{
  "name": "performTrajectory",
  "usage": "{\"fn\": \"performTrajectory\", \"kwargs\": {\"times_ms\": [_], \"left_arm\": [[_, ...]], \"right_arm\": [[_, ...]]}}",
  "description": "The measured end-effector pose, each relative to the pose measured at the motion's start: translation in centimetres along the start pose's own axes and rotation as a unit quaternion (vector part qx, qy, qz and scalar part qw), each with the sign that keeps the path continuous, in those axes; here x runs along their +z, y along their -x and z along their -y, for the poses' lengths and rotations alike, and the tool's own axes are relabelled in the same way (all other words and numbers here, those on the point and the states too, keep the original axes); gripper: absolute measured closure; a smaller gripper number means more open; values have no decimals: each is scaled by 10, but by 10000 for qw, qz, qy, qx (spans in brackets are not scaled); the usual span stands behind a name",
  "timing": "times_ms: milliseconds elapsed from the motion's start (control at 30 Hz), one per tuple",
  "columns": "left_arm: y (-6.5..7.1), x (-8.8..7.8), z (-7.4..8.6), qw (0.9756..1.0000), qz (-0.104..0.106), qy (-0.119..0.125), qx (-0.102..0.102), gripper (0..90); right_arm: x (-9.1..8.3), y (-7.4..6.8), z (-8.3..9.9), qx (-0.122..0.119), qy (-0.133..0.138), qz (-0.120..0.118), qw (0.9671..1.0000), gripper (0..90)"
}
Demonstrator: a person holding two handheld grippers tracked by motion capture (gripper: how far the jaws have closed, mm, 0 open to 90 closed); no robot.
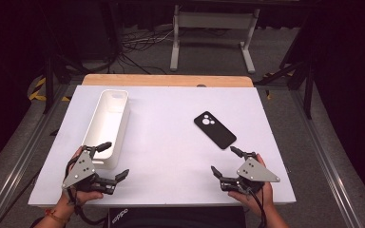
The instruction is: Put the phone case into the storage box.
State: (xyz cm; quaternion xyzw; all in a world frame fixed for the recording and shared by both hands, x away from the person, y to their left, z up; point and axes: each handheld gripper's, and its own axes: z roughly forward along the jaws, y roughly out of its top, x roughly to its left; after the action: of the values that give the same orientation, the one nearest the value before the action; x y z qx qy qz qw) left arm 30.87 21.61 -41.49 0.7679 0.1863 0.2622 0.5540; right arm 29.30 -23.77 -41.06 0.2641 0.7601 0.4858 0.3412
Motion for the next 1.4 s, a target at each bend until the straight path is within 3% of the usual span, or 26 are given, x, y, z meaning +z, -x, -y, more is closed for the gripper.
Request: {"fn": "performTrajectory", "kwargs": {"times_ms": [433,600,1000,1233,1400], "left_arm": [[0,-7,4,10000,-3,-90,-8,25],[-2,-8,3,9999,-11,-133,68,24],[-4,-9,2,10000,-35,-69,23,28],[-4,-9,3,9999,-51,-110,-18,31],[-4,-8,3,9999,-53,-155,42,38]], "right_arm": [[6,4,-9,-11,-12,-132,9999,113],[8,11,-14,134,-22,-241,9996,96],[12,33,-37,359,-217,-307,9987,87],[28,53,-57,392,-482,-140,9980,88],[52,65,-61,382,-940,-238,9946,90]]}}
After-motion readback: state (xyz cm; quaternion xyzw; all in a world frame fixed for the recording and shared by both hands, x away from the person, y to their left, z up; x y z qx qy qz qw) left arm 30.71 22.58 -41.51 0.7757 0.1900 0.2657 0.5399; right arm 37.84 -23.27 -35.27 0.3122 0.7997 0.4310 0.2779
